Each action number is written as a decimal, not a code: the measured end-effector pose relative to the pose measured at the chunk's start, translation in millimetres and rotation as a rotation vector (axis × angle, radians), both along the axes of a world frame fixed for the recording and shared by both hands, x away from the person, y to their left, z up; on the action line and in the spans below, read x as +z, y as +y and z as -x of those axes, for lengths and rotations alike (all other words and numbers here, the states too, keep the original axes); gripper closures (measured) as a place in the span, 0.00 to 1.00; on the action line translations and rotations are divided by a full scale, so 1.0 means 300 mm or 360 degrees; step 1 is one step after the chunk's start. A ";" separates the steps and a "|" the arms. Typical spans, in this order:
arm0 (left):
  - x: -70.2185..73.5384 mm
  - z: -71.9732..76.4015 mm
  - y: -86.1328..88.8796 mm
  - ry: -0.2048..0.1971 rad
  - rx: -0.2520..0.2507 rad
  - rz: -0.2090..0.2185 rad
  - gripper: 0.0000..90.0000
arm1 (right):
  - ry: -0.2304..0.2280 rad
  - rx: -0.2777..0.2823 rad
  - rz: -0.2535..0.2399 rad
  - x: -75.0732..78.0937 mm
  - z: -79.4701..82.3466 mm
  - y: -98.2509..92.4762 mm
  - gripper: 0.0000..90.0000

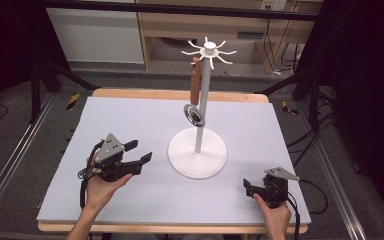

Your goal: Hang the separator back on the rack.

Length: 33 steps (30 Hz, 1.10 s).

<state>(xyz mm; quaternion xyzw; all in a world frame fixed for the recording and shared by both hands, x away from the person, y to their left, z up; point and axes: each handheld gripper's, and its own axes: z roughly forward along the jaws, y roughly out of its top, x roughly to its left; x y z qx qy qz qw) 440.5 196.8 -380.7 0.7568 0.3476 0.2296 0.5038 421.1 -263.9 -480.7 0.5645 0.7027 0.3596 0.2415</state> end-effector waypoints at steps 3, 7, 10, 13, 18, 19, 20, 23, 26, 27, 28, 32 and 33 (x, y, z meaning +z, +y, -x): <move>-0.026 -0.004 0.026 0.0034 0.0051 -0.0025 0.39 | 0.0005 0.0001 0.0000 0.000 0.000 0.000 0.09; -0.064 0.000 0.062 0.0057 0.0112 -0.0021 0.38 | 0.0007 0.0007 -0.0004 0.001 0.001 0.000 0.09; -0.103 0.002 0.092 0.0081 0.0165 -0.0035 0.38 | 0.0021 0.0019 0.0000 -0.001 -0.001 0.001 0.09; -0.136 -0.001 0.121 0.0123 0.0191 -0.0038 0.38 | 0.0024 0.0036 -0.0003 0.000 0.002 0.002 0.09; -0.180 -0.008 0.151 0.0151 0.0227 -0.0121 0.37 | 0.0023 0.0035 -0.0011 0.003 0.011 -0.004 0.09; -0.187 -0.009 0.156 0.0151 0.0231 -0.0138 0.36 | 0.0025 0.0034 -0.0011 0.003 0.011 -0.007 0.09; -0.194 -0.010 0.163 0.0157 0.0240 -0.0157 0.36 | 0.0031 0.0033 -0.0016 0.004 0.012 -0.008 0.09; -0.210 -0.015 0.186 0.0174 0.0271 -0.0163 0.35 | 0.0040 0.0017 -0.0025 0.002 0.013 -0.009 0.09; -0.219 -0.019 0.219 0.0198 0.0307 -0.0148 0.35 | 0.0041 0.0029 -0.0015 0.002 0.013 -0.011 0.09; -0.222 -0.020 0.230 0.0201 0.0316 -0.0147 0.35 | 0.0037 0.0036 -0.0006 0.002 0.013 -0.012 0.09; -0.227 -0.022 0.238 0.0209 0.0324 -0.0144 0.35 | 0.0037 0.0031 -0.0010 0.002 0.014 -0.011 0.09; -0.239 -0.029 0.266 0.0231 0.0354 -0.0148 0.34 | 0.0048 0.0012 -0.0017 0.000 0.016 -0.012 0.09; -0.239 -0.030 0.272 0.0233 0.0361 -0.0144 0.34 | 0.0044 0.0012 -0.0020 0.001 0.016 -0.013 0.09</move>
